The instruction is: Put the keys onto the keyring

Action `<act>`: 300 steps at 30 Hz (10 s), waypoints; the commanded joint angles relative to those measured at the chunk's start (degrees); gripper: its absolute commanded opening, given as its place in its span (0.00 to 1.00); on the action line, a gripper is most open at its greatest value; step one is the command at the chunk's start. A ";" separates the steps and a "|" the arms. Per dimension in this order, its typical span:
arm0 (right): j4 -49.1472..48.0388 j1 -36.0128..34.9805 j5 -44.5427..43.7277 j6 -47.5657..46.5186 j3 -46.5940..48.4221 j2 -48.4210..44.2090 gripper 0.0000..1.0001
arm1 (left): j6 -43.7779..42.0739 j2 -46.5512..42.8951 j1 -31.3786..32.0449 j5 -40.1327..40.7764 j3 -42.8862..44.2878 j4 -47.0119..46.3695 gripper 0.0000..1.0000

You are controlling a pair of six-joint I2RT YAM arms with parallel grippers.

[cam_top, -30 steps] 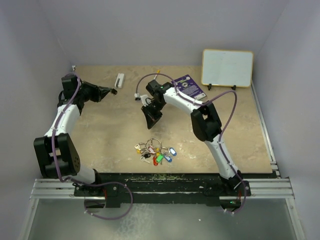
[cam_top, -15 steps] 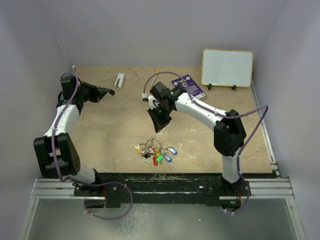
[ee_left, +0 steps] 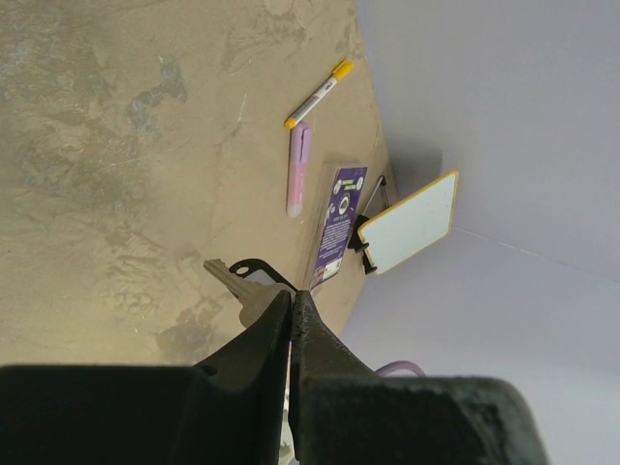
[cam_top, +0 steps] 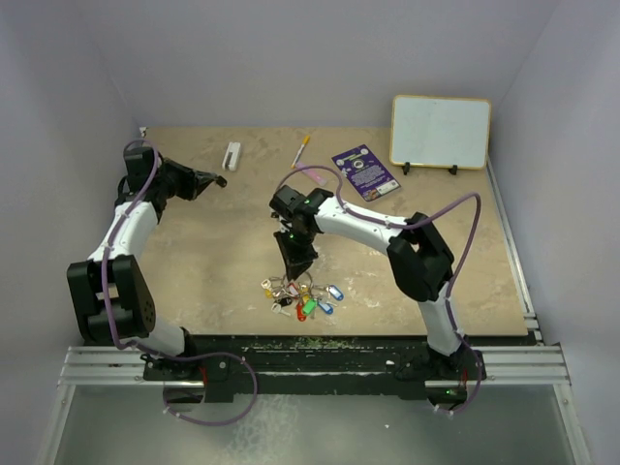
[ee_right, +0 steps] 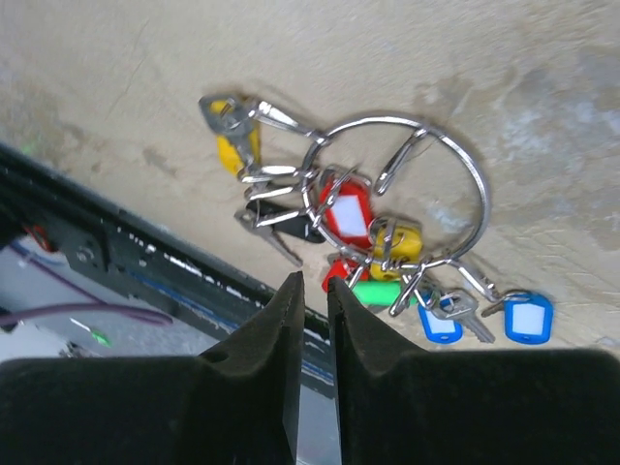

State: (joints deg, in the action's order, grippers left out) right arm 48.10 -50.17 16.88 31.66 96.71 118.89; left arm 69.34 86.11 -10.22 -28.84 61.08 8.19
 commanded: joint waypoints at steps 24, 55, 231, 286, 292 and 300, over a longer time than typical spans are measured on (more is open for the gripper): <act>-1.25 3.01 -5.57 5.21 1.99 5.84 0.00 | -0.86 0.11 0.70 1.24 2.73 -1.84 0.04; 2.08 2.83 -4.64 4.70 5.87 6.61 0.31 | -0.78 -0.02 0.66 0.96 3.08 -1.42 0.04; -44.93 1.22 -27.56 -6.96 -4.50 -20.85 0.00 | 11.88 1.17 13.24 -14.88 10.59 4.37 0.04; -43.32 2.75 -27.61 -3.18 2.94 -14.51 0.00 | 15.74 0.11 15.30 -17.67 11.78 7.42 0.04; -43.34 3.01 -27.24 -3.01 3.24 -14.08 0.00 | 15.74 0.17 15.75 -17.99 12.04 7.29 0.04; -42.12 3.57 -26.23 -2.59 4.74 -12.55 0.00 | 15.74 0.20 16.27 -18.31 12.14 7.20 0.04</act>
State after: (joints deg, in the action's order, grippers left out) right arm 7.88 -47.77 -9.08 28.34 98.32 106.76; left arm 82.54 88.14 4.32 -43.05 70.11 15.33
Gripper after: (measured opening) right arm 0.005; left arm 0.040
